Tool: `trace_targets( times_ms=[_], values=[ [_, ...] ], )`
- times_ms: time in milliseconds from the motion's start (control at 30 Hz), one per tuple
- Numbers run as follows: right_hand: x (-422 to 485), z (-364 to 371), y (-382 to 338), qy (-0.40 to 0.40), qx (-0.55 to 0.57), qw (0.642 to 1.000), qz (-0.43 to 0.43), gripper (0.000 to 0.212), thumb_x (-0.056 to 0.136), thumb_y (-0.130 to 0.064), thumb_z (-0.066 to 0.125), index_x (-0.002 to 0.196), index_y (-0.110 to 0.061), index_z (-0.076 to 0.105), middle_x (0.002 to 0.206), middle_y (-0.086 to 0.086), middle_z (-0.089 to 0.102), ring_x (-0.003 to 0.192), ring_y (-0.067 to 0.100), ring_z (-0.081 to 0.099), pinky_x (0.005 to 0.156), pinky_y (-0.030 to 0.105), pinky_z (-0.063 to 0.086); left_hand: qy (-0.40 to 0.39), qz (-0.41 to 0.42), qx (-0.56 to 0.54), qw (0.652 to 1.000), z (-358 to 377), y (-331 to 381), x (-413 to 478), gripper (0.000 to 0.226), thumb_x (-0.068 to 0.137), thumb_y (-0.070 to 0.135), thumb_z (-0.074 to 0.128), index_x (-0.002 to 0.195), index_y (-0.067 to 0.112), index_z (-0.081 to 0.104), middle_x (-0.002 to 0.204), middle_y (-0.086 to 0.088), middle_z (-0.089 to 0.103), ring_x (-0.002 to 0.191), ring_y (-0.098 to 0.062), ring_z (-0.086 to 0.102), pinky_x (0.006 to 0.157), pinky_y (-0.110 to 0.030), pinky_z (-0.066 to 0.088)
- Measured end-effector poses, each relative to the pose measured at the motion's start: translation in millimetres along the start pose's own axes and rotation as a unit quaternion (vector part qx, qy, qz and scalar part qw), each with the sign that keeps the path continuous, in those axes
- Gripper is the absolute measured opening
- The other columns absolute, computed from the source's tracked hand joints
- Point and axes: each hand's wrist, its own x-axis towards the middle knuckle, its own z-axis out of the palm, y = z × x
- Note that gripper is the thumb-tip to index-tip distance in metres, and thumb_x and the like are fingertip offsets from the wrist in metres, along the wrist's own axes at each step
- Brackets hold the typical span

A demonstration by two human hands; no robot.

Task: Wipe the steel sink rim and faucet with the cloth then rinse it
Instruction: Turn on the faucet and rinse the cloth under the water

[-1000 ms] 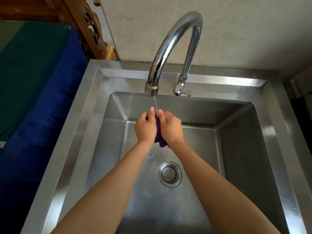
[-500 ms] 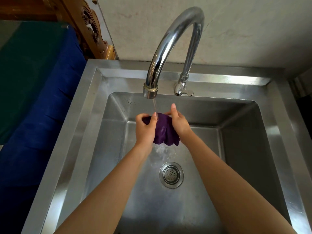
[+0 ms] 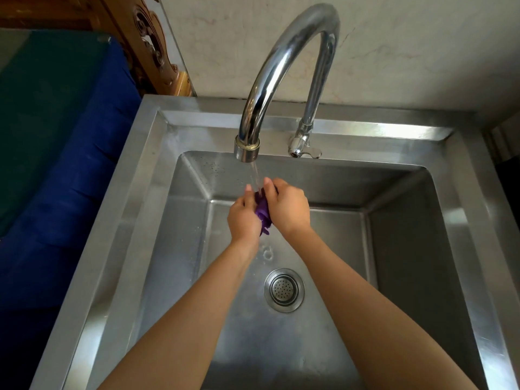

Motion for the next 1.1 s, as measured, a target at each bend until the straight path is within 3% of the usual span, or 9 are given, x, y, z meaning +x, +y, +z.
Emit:
trace_targets(
  times_ms=[200,400,500,600,667,800,867,967,1100],
  values=[
    [10,4,5,-0.020,0.091,0.991,0.093,0.044,0.094,-0.035,0.043,0.059,-0.009,0.051,0.064,0.016,0.057,0.067,0.033,0.054,0.065,0.037,0.045,0.014,0.061,0.052,0.997,-2,-1,-8,0.037,0.095,0.037,0.043,0.064,0.023,0.057,0.067,0.000,0.060,0.072,-0.022,0.058,0.071,-0.035,0.047],
    [6,-10,14,-0.168,0.210,0.938,0.220,0.063,0.090,-0.063,0.029,0.099,-0.008,0.059,0.081,0.014,0.063,0.062,0.025,0.063,0.033,0.019,0.044,-0.032,0.126,0.130,0.983,-18,2,-2,0.016,0.091,0.031,0.054,0.094,0.016,0.052,0.082,0.006,0.057,0.076,-0.011,0.055,0.065,-0.018,0.043],
    [0,-11,19,-0.210,0.187,0.947,0.157,0.052,0.086,-0.048,0.056,0.125,-0.014,0.049,0.115,0.012,0.059,0.088,0.027,0.067,0.056,0.033,0.059,-0.026,0.077,0.061,0.995,-26,-1,3,0.036,0.089,0.020,0.059,0.122,0.019,0.047,0.113,-0.002,0.055,0.099,-0.015,0.056,0.087,-0.026,0.049],
    [-3,-19,23,-0.222,0.159,0.958,0.085,0.064,0.080,-0.014,0.070,0.136,-0.012,0.040,0.122,0.008,0.056,0.099,0.022,0.060,0.084,0.031,0.053,-0.041,0.018,-0.025,0.999,-33,1,6,0.061,0.086,0.009,0.061,0.136,0.029,0.033,0.128,-0.003,0.048,0.113,-0.019,0.053,0.097,-0.036,0.048],
    [-3,-27,24,-0.232,0.179,0.950,0.107,0.066,0.077,-0.006,0.071,0.134,-0.010,0.040,0.110,0.007,0.057,0.083,0.019,0.060,0.077,0.030,0.054,-0.057,-0.009,-0.068,0.996,-39,3,10,0.069,0.083,0.004,0.063,0.138,0.032,0.032,0.132,-0.003,0.047,0.117,-0.021,0.053,0.098,-0.040,0.048],
    [-2,-35,24,-0.216,0.202,0.948,0.117,0.053,0.073,0.003,0.069,0.120,-0.008,0.049,0.087,0.010,0.060,0.048,0.013,0.054,0.037,0.015,0.040,-0.081,-0.049,-0.090,0.991,-40,4,5,0.065,0.084,-0.002,0.059,0.138,0.027,0.036,0.123,0.001,0.051,0.107,-0.015,0.058,0.090,-0.034,0.050],
    [-2,-36,23,-0.201,0.227,0.949,0.082,0.048,0.071,0.012,0.065,0.112,-0.010,0.050,0.090,0.006,0.058,0.054,0.009,0.055,0.040,0.013,0.040,-0.101,-0.076,-0.058,0.990,-41,4,5,0.052,0.088,0.002,0.056,0.132,0.026,0.042,0.116,0.003,0.054,0.096,-0.009,0.058,0.089,-0.038,0.051],
    [-3,-34,23,-0.184,0.220,0.958,-0.004,0.045,0.067,0.018,0.061,0.098,-0.014,0.055,0.087,-0.004,0.058,0.074,0.007,0.058,0.060,0.011,0.048,-0.151,-0.156,0.004,0.976,-43,4,5,0.037,0.090,0.015,0.052,0.126,0.027,0.050,0.119,-0.005,0.059,0.108,-0.024,0.058,0.089,-0.050,0.050],
    [-5,-32,28,-0.174,0.135,0.968,-0.117,0.043,0.066,0.016,0.060,0.095,-0.016,0.062,0.089,-0.011,0.054,0.090,0.016,0.052,0.080,0.019,0.040,-0.169,-0.282,-0.109,0.938,-44,9,5,0.041,0.088,0.033,0.053,0.123,0.013,0.053,0.120,-0.023,0.057,0.099,-0.045,0.062,0.072,-0.052,0.057]
  ],
)
